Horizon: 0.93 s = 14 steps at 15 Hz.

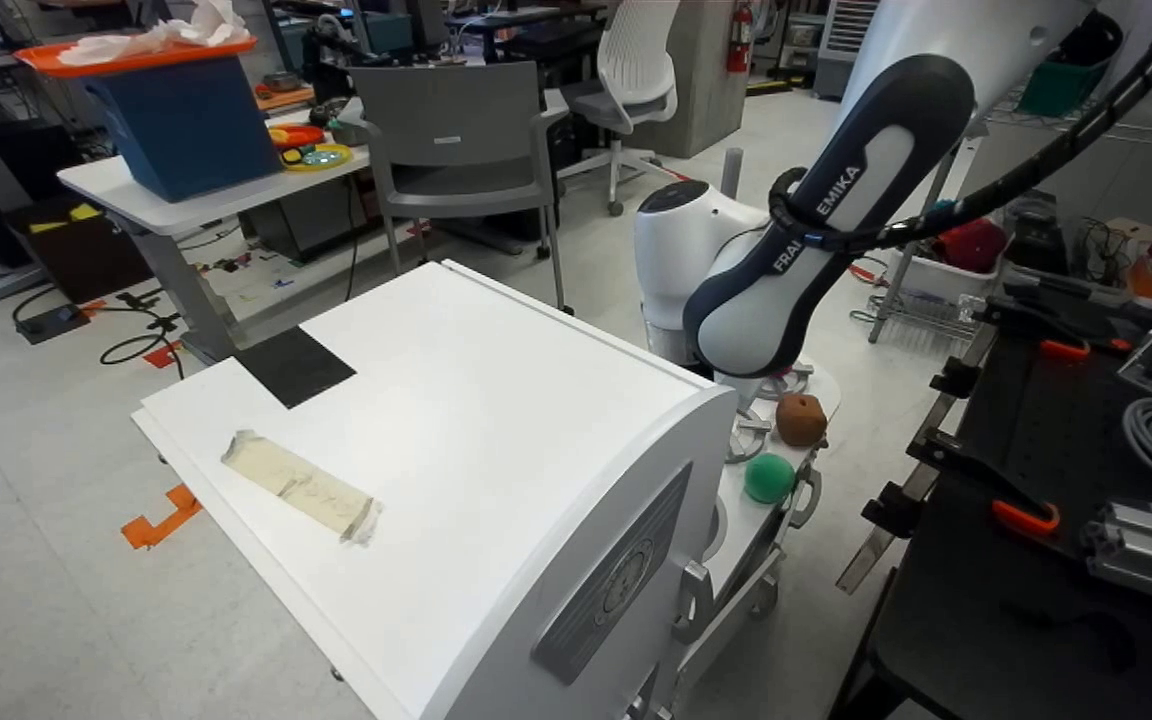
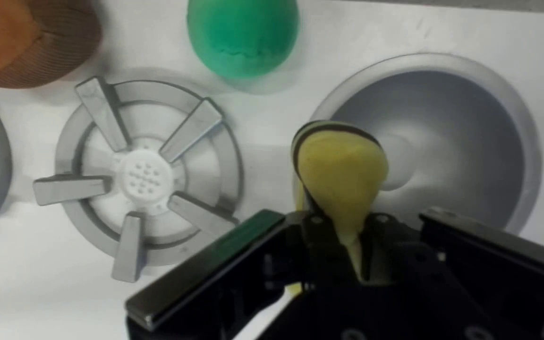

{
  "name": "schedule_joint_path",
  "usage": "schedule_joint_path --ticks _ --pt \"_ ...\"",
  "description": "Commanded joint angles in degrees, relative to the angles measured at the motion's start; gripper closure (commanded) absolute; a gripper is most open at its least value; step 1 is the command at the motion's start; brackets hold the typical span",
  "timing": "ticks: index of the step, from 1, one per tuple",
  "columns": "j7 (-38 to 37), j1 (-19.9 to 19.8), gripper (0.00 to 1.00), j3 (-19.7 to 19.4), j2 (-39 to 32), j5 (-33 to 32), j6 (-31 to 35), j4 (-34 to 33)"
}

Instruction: Pick the yellow object and put it in the sink

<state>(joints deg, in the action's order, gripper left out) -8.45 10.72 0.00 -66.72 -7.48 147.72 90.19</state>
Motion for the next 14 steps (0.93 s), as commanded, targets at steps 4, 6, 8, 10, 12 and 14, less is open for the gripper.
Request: schedule_joint_path --ticks 4,6,8,10,12,14 --pt "1.3 5.1 0.97 -0.6 -3.4 -1.2 0.5 -2.2" --pt "2.4 6.4 0.97 -1.5 -5.3 -2.6 0.6 -4.1" --pt "2.8 7.3 0.97 -2.8 -8.6 -4.0 -0.6 -8.1" --pt "2.8 7.7 0.97 -4.0 -11.9 -5.1 -1.0 -12.3" --pt "2.1 8.4 0.97 -5.8 -15.6 -6.3 -1.7 -17.1" --pt "1.6 8.9 0.97 -6.9 -18.5 -7.1 -1.9 -20.7"
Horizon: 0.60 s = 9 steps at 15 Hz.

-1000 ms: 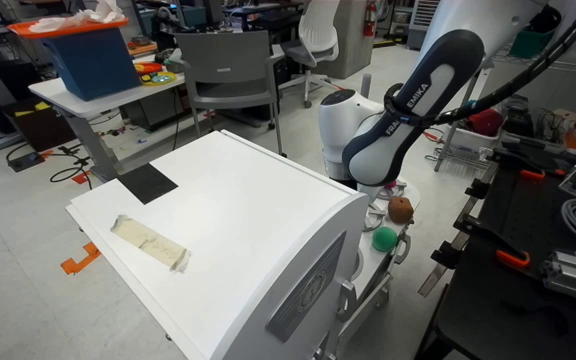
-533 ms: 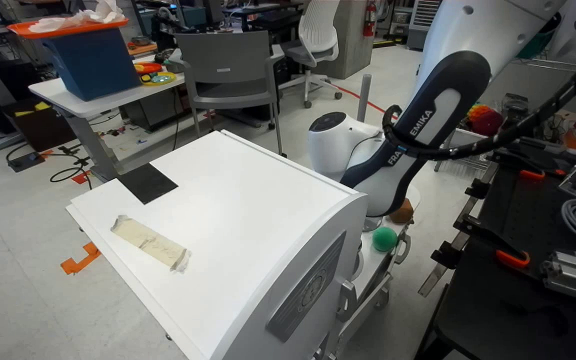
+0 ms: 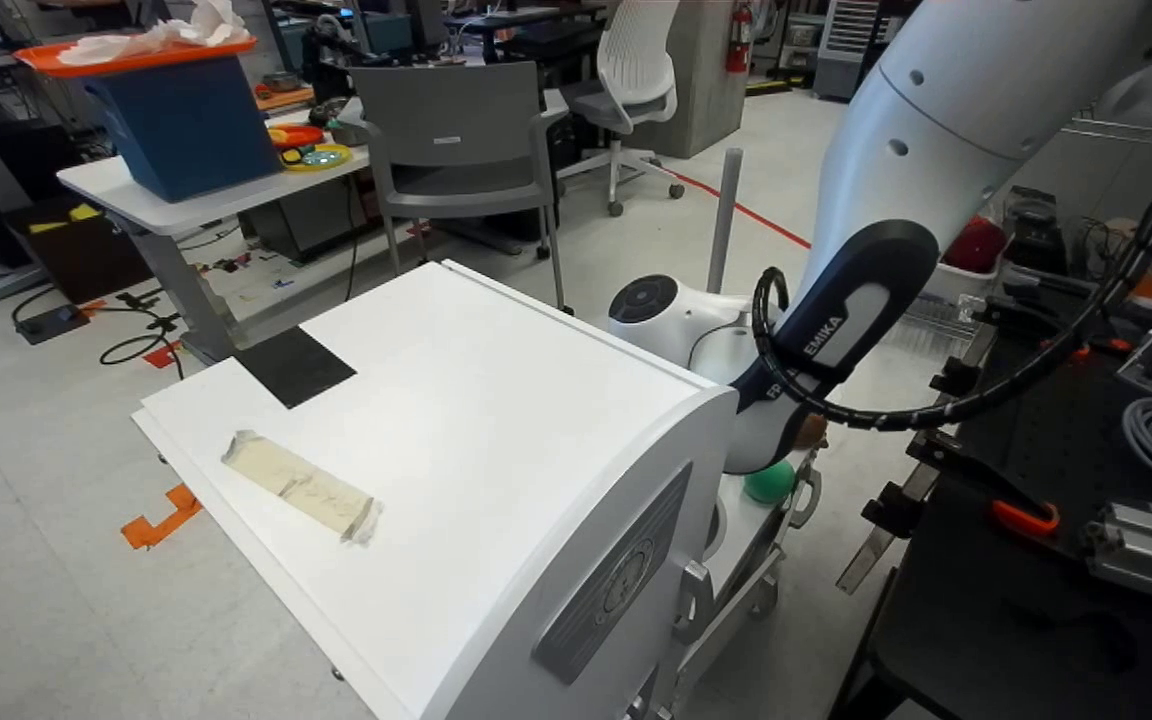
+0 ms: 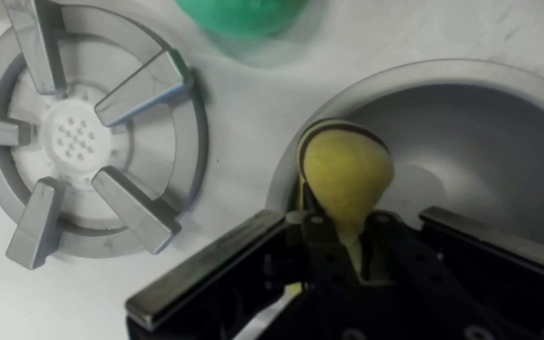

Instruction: Pick the yellow object and put it in the sink

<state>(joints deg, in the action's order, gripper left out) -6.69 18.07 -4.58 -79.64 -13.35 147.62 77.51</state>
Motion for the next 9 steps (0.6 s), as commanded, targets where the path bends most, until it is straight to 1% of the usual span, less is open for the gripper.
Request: schedule_joint_path --ticks 1,2,4,5,7,9 --pt "-0.3 1.9 0.63 -2.4 -6.7 -1.3 -1.9 -9.5" --pt "-0.1 2.2 0.62 -2.3 -7.4 -1.4 -2.1 -10.6" --pt "0.0 2.8 0.48 -2.3 -8.8 -1.6 -2.3 -12.2" --pt "-0.1 2.9 0.4 -2.0 -5.7 -2.0 -1.1 -7.7" --pt "1.0 2.4 0.25 -1.3 -6.0 -1.8 -2.2 -8.4" --pt "1.9 1.6 0.11 -0.3 -3.7 -1.3 -1.9 -5.7"
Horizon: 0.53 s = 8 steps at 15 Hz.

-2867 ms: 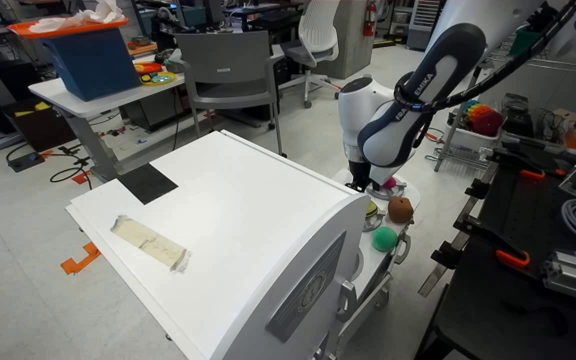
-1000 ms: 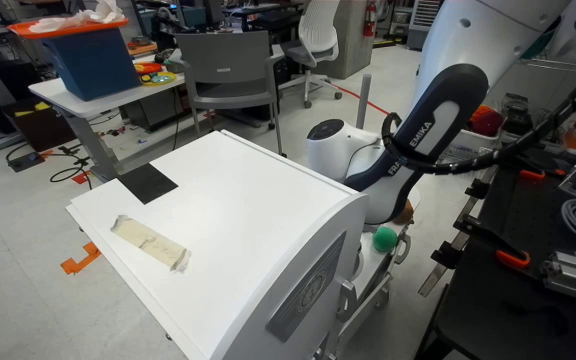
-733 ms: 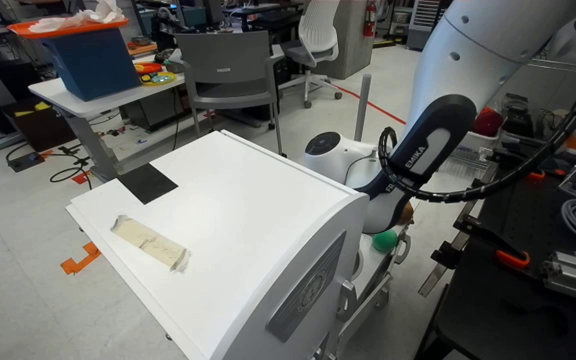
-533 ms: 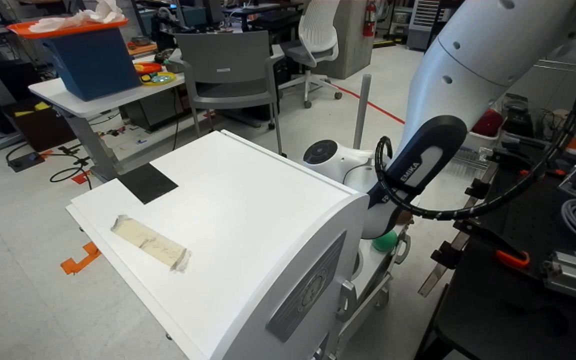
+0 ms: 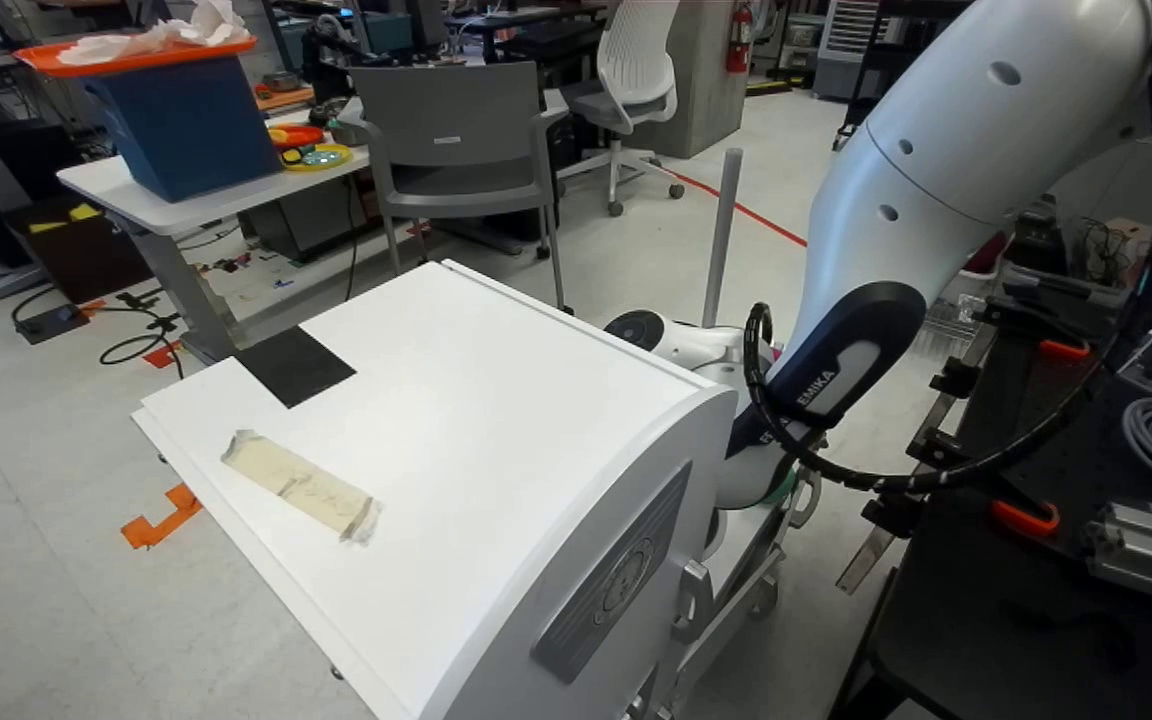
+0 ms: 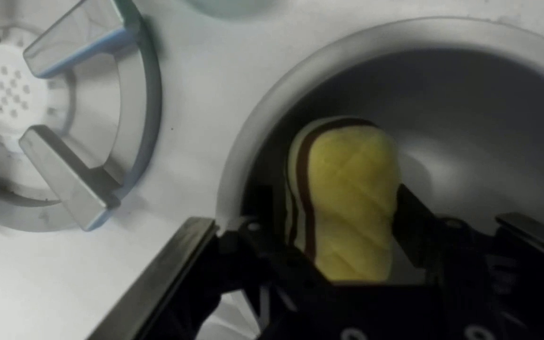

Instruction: Pick the yellow object and put it in the sink

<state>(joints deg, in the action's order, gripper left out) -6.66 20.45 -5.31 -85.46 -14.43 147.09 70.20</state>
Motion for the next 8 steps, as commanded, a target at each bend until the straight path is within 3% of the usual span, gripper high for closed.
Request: schedule_joint_path --ticks 1,3,8 --pt "2.4 -1.3 0.05 0.9 3.6 0.0 -1.2 3.3" --pt "3.7 -2.3 0.0 1.8 7.7 0.0 -0.5 8.5" --pt "10.7 -8.5 0.0 5.9 20.4 0.7 0.8 23.2"
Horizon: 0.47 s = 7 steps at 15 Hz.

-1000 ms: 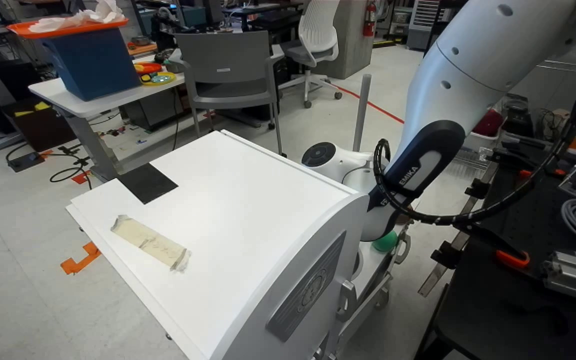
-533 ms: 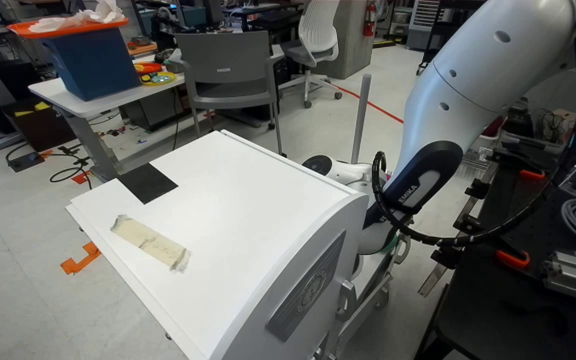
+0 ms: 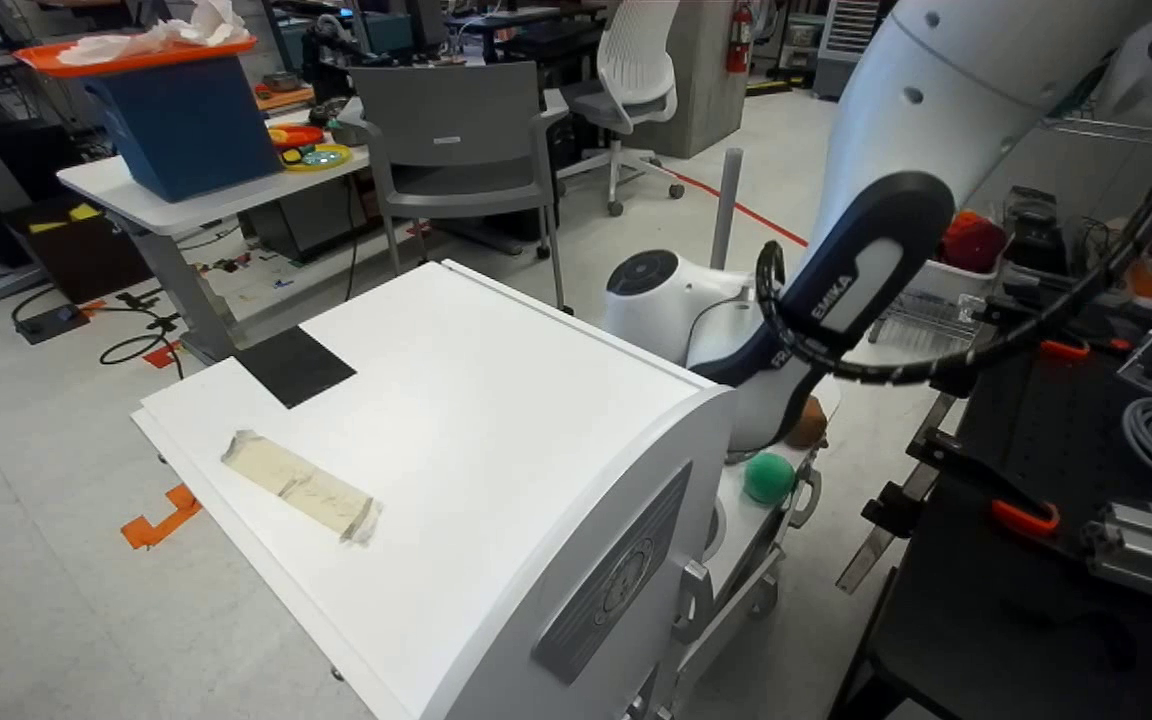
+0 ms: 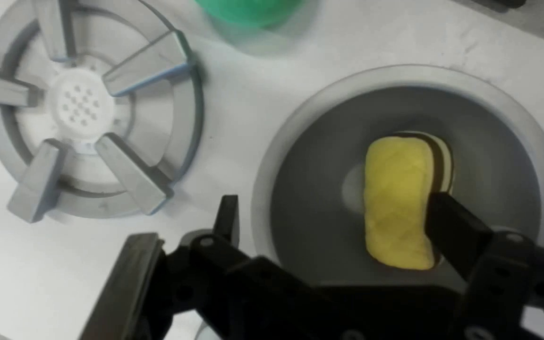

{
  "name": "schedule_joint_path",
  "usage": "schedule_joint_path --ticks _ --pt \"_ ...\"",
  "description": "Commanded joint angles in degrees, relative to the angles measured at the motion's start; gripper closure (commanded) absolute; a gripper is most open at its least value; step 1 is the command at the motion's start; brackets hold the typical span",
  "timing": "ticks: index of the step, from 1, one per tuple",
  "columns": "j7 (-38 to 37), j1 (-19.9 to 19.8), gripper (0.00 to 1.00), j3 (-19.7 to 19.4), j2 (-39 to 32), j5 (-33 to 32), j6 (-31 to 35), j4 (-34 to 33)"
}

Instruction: Pick the yellow object and put it in the sink

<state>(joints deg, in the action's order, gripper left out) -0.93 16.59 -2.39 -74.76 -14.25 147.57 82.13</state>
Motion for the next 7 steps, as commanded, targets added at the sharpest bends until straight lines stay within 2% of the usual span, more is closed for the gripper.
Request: schedule_joint_path --ticks 1,2,4,7 --pt "6.2 -6.2 0.0 3.5 12.1 1.1 -0.6 13.6" --pt "2.9 -3.0 0.0 1.3 4.9 0.2 -0.4 5.0" --pt "4.8 -5.4 0.0 2.2 9.1 0.4 -0.4 9.4" --pt "5.3 -5.9 0.0 2.7 10.8 0.4 -0.4 11.9"
